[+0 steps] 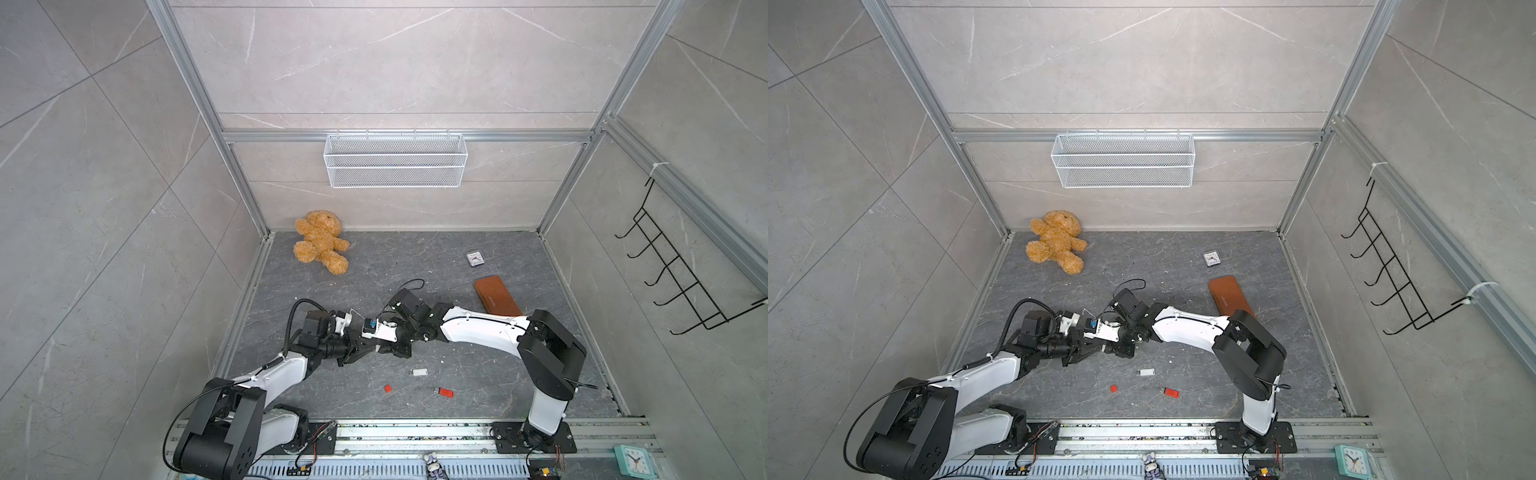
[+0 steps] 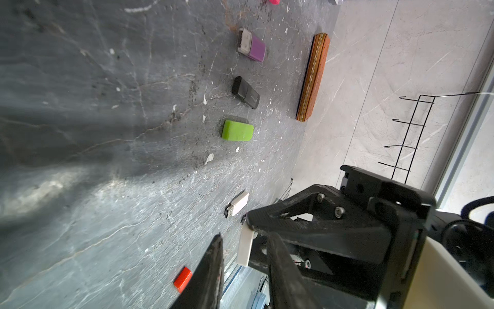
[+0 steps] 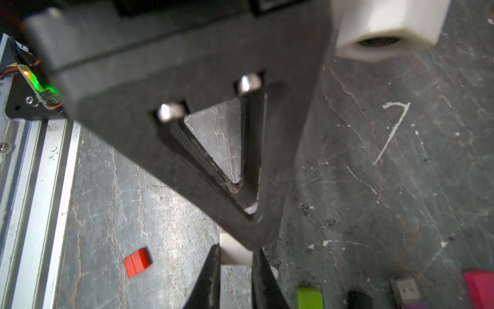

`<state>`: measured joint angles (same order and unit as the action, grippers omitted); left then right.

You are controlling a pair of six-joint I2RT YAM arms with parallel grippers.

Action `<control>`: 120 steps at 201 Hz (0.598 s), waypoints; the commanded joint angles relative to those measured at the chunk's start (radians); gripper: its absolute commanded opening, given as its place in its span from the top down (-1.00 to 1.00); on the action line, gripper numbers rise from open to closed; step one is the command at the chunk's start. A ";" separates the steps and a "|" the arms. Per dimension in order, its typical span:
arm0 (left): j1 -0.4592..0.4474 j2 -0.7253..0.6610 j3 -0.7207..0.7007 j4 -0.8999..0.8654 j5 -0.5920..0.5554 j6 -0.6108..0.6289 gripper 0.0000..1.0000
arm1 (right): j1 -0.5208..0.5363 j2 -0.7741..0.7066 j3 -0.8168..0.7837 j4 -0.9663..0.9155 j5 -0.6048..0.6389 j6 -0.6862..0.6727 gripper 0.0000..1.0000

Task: Close the usb drive cover
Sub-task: Pick up the cover from the center of the board.

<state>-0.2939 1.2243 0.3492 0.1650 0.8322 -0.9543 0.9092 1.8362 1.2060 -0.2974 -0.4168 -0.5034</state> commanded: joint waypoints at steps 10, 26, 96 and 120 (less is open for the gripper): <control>-0.017 0.016 0.021 0.013 0.021 0.014 0.40 | -0.006 -0.027 0.021 -0.003 -0.028 0.016 0.63; -0.024 0.018 0.025 0.014 0.021 0.014 0.44 | -0.009 -0.024 0.026 -0.003 -0.030 0.017 0.63; -0.040 0.041 0.033 0.050 0.015 -0.011 0.63 | -0.015 -0.002 0.041 0.000 -0.057 0.037 0.63; -0.047 0.046 0.030 0.065 0.009 -0.019 0.72 | -0.014 0.009 0.041 0.004 -0.061 0.047 0.63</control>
<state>-0.3298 1.2549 0.3573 0.1963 0.8391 -0.9619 0.8959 1.8366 1.2121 -0.3012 -0.4427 -0.4847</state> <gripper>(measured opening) 0.156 0.197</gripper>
